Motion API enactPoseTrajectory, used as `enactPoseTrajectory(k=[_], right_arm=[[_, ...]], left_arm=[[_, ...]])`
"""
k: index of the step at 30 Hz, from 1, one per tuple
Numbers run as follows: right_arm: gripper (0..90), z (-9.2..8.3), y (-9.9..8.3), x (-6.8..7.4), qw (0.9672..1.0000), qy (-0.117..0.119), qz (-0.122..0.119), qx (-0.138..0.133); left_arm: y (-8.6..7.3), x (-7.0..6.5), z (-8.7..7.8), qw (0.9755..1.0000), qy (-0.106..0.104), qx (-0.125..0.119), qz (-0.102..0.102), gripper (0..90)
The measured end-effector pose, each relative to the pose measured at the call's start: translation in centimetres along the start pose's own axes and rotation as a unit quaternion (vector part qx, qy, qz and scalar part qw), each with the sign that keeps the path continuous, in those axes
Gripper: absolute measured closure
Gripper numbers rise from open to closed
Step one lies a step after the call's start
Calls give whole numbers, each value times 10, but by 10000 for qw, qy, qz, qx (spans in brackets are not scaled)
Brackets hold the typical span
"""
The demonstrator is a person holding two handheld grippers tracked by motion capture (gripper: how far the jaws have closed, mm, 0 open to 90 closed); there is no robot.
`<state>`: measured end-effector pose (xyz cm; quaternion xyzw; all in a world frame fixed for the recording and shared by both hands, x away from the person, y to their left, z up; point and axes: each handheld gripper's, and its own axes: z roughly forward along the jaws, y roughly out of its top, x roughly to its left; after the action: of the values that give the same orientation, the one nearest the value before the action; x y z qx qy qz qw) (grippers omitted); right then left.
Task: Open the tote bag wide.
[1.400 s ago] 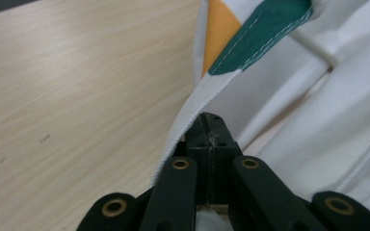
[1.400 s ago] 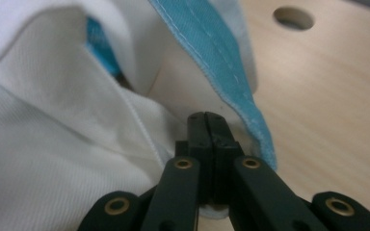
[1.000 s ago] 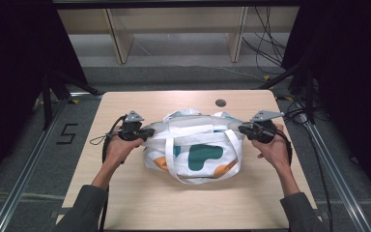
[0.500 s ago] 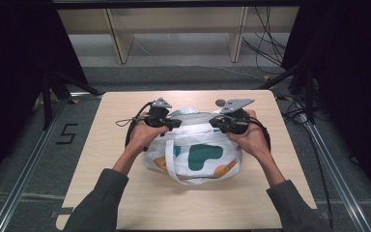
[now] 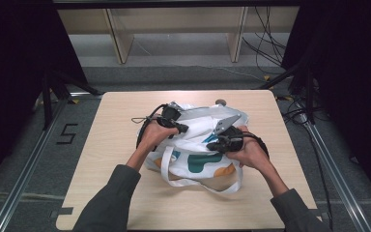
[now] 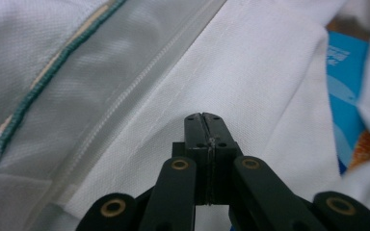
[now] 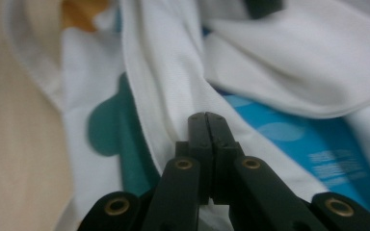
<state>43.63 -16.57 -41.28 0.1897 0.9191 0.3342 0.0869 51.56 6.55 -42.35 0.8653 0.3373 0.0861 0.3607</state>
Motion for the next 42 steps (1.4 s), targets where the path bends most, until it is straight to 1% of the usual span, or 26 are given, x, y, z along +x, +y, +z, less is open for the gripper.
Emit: enactPoseTrajectory(k=[3, 4, 5, 6, 8, 9, 10, 12, 15, 17, 18, 19, 21, 23, 24, 25, 27, 28, 30, 31, 32, 33, 35, 38, 40, 42], right_arm=[[900, 2, -5, 21, 9992, 230, -151, 299], [900, 6, -10, 32, 9970, 422, -433, 484], [900, 7, -12, 35, 9973, 367, -381, 502], [900, 7, -12, 35, 9973, 367, -381, 502], [900, 4, -14, 31, 9985, 309, -384, 241], [900, 4, -14, 31, 9985, 309, -384, 241], [900, 1, -14, 29, 9993, 250, -266, 45], [900, -2, -12, 28, 9995, 128, -276, -55], [900, -6, -10, 28, 9997, -40, -153, -188], [900, -12, -5, 25, 9981, -302, -131, -528], [900, -12, -5, 25, 9981, -302, -131, -528], [900, -12, 0, 23, 9960, -552, -184, -679], [900, -10, 3, 22, 9958, -626, -163, -651], [900, -2, 8, 19, 9959, -722, -131, -521], [900, 4, 8, 17, 9959, -742, -225, -474], [900, 8, 9, 17, 9963, -716, -214, -427], [900, 14, 8, 20, 9980, -567, -124, -257], [900, 17, 7, 23, 9987, -463, -149, -126], [900, 20, 4, 27, 9989, -357, -305, -35], [900, 20, 0, 34, 9991, -150, -385, 78], [900, 21, -3, 38, 9984, 15, -556, 115], [900, 21, -3, 38, 9984, 15, -556, 115], [900, 21, -10, 49, 9975, 317, -572, 273], [900, 25, -16, 59, 9958, 422, -710, 397], [900, 26, -19, 61, 9967, 431, -531, 429], [900, 26, -19, 60, 9964, 438, -612, 387]], left_arm=[[3, 7, 2, 9999, 100, 70, -87, 893], [4, 8, 1, 9998, 89, 158, -11, 892], [4, 2, 0, 9999, 82, -36, -81, 892], [4, 2, 0, 9999, 82, -36, -81, 891], [5, -6, -7, 9999, -58, -157, 2, 891], [4, -11, -11, 9996, -169, -232, 81, 891], [3, -23, -16, 9983, -448, -259, 258, 890], [1, -29, -14, 9976, -572, -288, 260, 889], [-5, -36, -7, 9969, -719, -133, 295, 887], [-8, -35, -2, 9976, -620, -78, 288, 887], [-9, -31, -2, 9975, -554, 65, 442, 887], [-9, -30, -1, 9979, -531, 12, 383, 892], [-8, -27, -1, 9983, -379, 25, 431, 892], [-8, -26, 2, 9990, -312, -57, 314, 892], [-8, -23, 2, 9990, -299, 6, 338, 892], [-8, -23, 4, 9994, -267, -89, 204, 893], [-8, -19, 7, 9996, -202, -101, 195, 894], [-8, -18, 8, 9997, -174, -129, 96, 894], [-6, -15, 11, 9999, 22, -101, 98, 894], [-4, -13, 11, 9997, 158, 25, 157, 895], [-1, -8, 14, 9997, 251, 32, 19, 895], [-1, -8, 14, 9997, 251, 32, 19, 895], [2, 0, 16, 9989, 460, 64, -82, 895], [6, 10, 19, 9978, 540, 145, -345, 895], [6, 20, 20, 9962, 654, 100, -564, 896], [5, 23, 21, 9956, 654, 119, -653, 896]])
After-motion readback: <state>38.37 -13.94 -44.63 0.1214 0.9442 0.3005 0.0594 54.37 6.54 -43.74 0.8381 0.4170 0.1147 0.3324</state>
